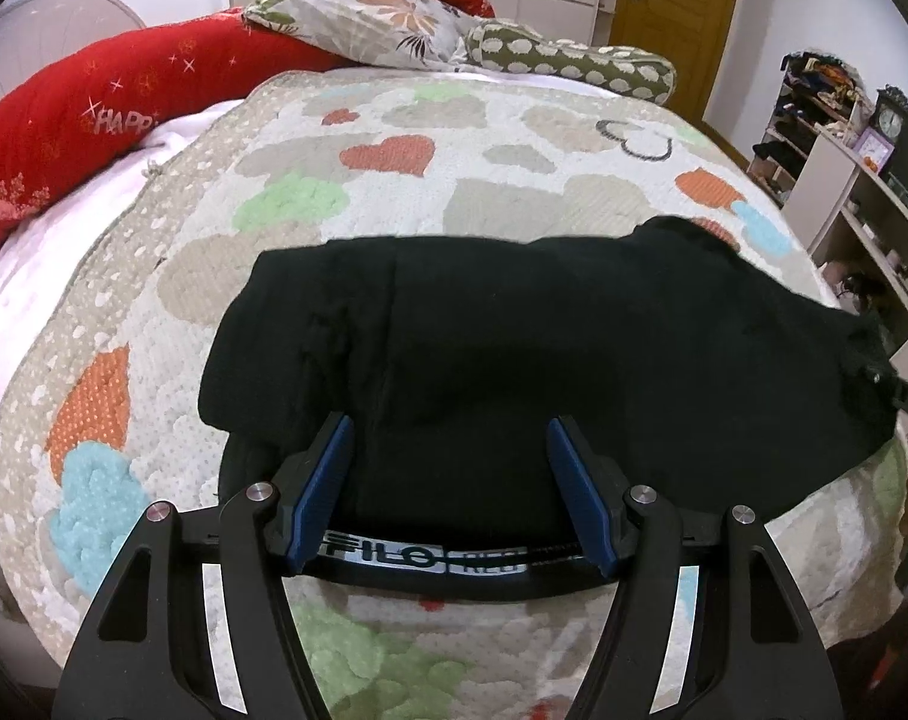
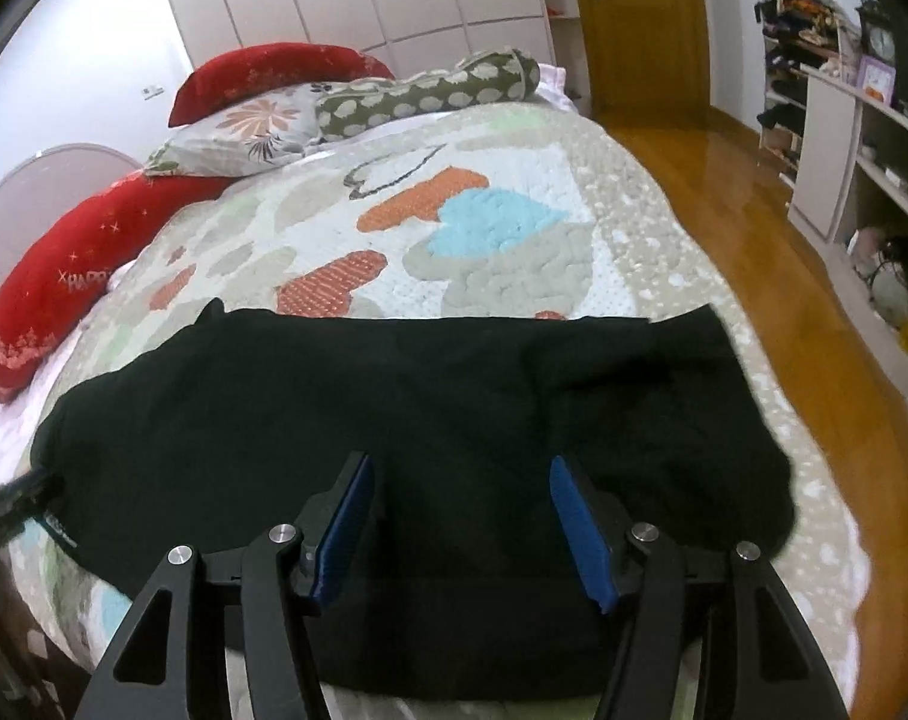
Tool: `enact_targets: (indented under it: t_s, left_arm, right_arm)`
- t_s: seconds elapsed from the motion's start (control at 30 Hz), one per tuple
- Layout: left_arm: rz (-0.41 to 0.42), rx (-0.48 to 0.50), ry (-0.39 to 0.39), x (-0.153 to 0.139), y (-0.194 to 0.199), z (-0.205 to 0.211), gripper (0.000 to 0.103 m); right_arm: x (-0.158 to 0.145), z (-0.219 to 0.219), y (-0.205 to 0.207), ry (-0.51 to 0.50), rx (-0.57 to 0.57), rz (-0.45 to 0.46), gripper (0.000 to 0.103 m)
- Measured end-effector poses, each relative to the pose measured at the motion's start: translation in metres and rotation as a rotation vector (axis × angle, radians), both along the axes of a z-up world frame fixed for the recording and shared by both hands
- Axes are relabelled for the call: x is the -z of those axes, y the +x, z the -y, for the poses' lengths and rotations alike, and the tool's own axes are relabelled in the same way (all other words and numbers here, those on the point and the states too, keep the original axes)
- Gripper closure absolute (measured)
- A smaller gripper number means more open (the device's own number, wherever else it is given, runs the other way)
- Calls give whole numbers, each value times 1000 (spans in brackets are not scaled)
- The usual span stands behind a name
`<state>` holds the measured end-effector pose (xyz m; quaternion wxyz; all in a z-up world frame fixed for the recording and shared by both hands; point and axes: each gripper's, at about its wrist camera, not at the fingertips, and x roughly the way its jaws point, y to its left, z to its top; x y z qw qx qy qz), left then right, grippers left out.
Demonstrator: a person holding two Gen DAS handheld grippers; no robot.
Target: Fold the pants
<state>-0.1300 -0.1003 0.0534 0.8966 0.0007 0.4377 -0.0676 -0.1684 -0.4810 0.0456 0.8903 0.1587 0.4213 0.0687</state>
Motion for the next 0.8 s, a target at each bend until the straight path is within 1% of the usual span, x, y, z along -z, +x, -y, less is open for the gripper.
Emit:
enact_targets:
  t_s: [0.1, 0.2, 0.3, 0.4, 0.53, 0.6, 0.63, 0.7, 0.77, 0.8]
  left_arm:
    - [6, 15, -14, -8, -2, 4, 36]
    - [11, 39, -41, -18, -4, 11, 36]
    - [8, 97, -86, -26, -3, 27, 36]
    - [-13, 167, -102, -25, 3, 52, 36]
    - [-78, 294, -129, -20, 19, 98, 36]
    - [-101, 374, -149, -20, 29, 127, 36]
    - [-110, 401, -152, -20, 33, 138, 36]
    - [-144, 487, -153, -19, 43, 170, 36]
    - [-173, 571, -182, -17, 55, 199, 36]
    - [-184, 596, -189, -17, 60, 208, 36]
  right_arm:
    - [-3, 5, -11, -10, 8, 4, 43]
    - [-5, 14, -26, 15, 25, 13, 43]
    - [-4, 22, -40, 61, 19, 18, 43]
    - [-2, 29, -50, 55, 7, -3, 43]
    - [6, 40, -61, 60, 28, -39, 43]
    - [9, 45, -66, 93, 31, -34, 43]
    - [11, 47, -67, 117, 34, -28, 43]
    - [15, 52, -66, 157, 44, -20, 42]
    - [20, 58, -62, 193, 62, -14, 42]
    - [21, 59, -60, 206, 68, -10, 41]
